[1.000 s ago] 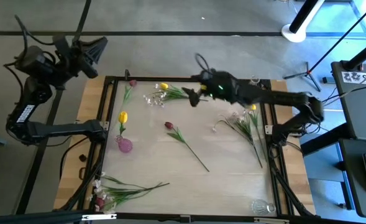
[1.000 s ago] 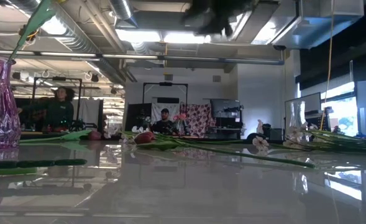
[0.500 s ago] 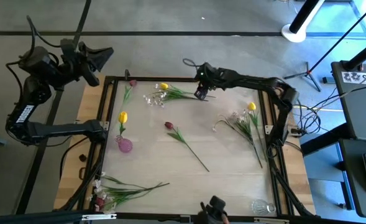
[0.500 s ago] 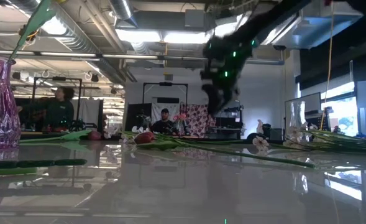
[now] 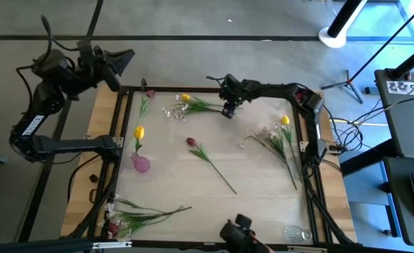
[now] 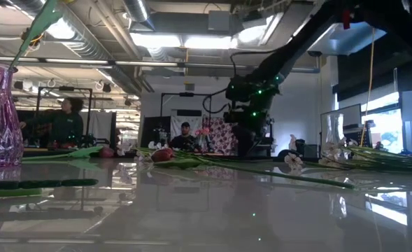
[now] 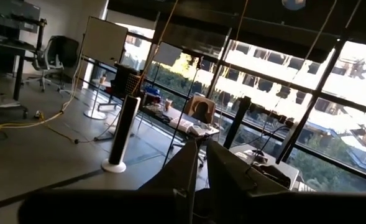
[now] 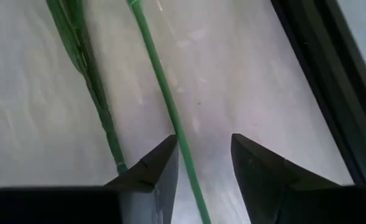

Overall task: Sort flowers into vase by color
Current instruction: Put the top yellow tulip into the purple flower vase

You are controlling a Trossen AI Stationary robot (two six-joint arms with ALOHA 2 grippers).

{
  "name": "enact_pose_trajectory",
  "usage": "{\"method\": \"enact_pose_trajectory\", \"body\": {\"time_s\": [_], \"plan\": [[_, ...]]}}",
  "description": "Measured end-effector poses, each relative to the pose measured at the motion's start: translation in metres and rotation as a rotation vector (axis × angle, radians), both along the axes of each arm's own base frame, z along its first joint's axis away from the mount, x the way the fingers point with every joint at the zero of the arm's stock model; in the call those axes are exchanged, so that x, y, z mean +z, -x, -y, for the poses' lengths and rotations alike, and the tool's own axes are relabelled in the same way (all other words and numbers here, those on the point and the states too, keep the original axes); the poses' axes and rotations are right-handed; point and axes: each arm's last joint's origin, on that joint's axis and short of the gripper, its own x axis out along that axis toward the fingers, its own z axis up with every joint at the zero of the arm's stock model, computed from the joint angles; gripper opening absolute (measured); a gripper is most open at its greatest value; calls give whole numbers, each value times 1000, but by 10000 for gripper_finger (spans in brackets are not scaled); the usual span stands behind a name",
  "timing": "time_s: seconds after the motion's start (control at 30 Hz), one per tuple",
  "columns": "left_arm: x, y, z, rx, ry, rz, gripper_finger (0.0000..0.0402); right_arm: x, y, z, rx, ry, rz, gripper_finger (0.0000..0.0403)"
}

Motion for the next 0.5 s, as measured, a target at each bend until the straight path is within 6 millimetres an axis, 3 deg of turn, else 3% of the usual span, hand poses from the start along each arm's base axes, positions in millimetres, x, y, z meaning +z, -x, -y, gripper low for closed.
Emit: {"method": "enact_pose_trajectory", "body": {"time_s": [0.33, 0.5], "plan": [[-3, -11, -1, -38, 4, -28, 34, -7, 1, 2, 96, -45, 7, 142], [-1, -11, -1, -38, -18, -24, 34, -8, 0, 0, 207, -7, -25, 86]]}}
